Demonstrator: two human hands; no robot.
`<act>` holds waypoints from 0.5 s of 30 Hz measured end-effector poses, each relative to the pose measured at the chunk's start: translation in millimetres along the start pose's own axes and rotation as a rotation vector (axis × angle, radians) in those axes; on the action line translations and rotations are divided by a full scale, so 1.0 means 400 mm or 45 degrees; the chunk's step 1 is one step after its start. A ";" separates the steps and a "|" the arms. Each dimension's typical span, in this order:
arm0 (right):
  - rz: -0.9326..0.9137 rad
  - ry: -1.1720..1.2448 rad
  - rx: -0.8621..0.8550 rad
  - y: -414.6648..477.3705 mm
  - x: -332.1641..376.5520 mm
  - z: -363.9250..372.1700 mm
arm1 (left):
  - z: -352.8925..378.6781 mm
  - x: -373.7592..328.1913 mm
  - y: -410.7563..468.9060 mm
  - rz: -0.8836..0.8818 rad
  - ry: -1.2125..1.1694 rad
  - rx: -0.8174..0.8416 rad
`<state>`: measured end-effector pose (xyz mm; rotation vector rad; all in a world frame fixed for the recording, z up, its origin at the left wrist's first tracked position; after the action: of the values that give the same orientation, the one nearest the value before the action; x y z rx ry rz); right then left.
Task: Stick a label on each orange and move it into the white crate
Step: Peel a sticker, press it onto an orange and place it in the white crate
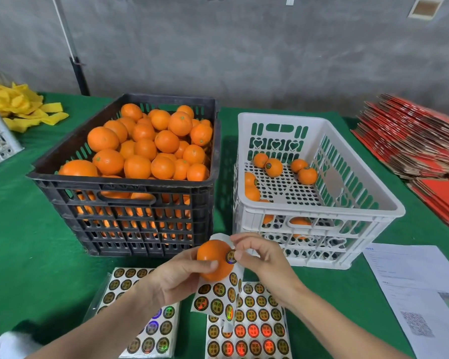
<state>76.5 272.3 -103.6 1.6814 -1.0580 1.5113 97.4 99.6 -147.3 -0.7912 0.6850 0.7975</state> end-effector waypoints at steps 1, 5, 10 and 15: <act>0.002 -0.026 0.034 -0.002 0.003 0.004 | 0.004 -0.001 0.000 0.017 0.009 0.025; -0.018 -0.024 0.080 -0.005 0.013 0.005 | 0.016 -0.010 -0.003 0.081 0.023 0.154; 0.052 0.201 0.051 -0.006 0.013 0.003 | 0.007 -0.014 -0.004 0.052 0.108 0.091; 0.125 0.303 -0.070 0.002 0.010 -0.005 | 0.018 -0.020 -0.007 -0.219 0.079 -0.099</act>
<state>74.8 273.2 -99.2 1.3896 -1.0563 1.6810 97.0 101.3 -136.4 -0.9361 0.6346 0.6482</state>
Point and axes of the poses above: each hand's wrist, its own y-axis towards the middle knuckle, its own z-axis out of the palm, x = y × z, the point moved 2 cm from there along y, towards the middle knuckle, and after that the axes turned 5 degrees about x, right-handed, at the moved point
